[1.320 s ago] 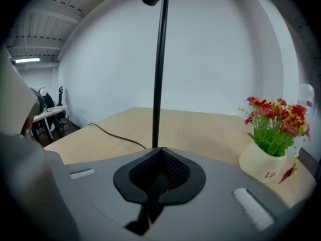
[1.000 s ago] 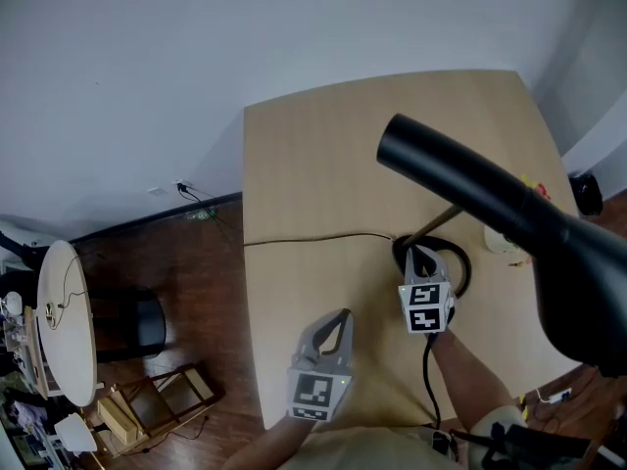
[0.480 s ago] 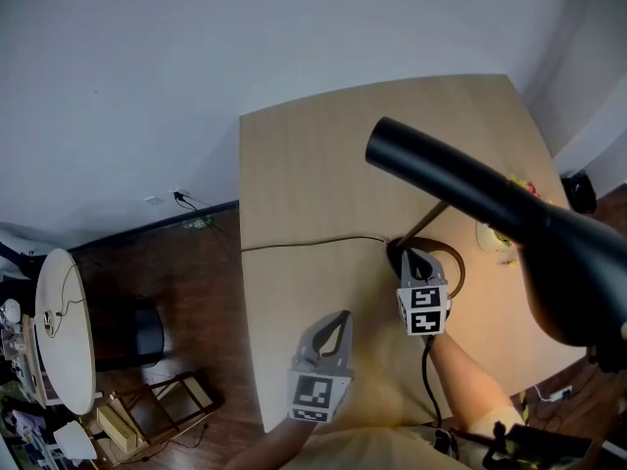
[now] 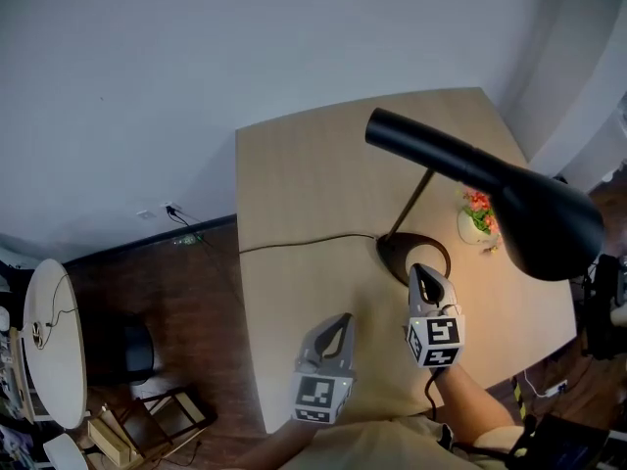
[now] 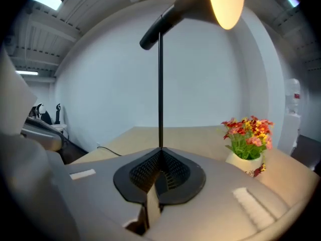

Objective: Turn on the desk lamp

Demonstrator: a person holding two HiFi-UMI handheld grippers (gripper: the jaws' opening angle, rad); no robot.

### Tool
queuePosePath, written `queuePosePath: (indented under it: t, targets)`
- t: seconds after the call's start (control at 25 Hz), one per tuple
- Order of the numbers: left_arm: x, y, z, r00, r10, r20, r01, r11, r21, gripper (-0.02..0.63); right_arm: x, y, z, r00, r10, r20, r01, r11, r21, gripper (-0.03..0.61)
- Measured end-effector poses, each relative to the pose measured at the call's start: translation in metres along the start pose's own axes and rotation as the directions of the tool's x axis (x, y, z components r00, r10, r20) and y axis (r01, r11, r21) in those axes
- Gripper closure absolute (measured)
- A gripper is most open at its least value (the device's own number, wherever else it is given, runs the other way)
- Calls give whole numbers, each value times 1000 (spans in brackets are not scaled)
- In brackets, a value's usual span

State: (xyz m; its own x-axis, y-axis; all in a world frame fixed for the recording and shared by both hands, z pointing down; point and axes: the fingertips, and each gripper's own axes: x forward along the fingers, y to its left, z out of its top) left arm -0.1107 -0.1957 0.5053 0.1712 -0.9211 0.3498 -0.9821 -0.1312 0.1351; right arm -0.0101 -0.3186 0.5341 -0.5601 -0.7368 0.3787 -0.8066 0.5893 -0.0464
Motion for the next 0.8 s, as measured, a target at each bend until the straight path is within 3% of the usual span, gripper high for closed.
queuePosePath:
  t: [0.44,0.8]
  targets:
    - [-66,-33,20,990,-104,91,100,993,57,615,-125,52,32,991,-5,131,8,1000,-21,580]
    - [-136,-58,19,970,-197,142,169,968,186,615,-224,123,21,983,9,184,3,998,-63,580]
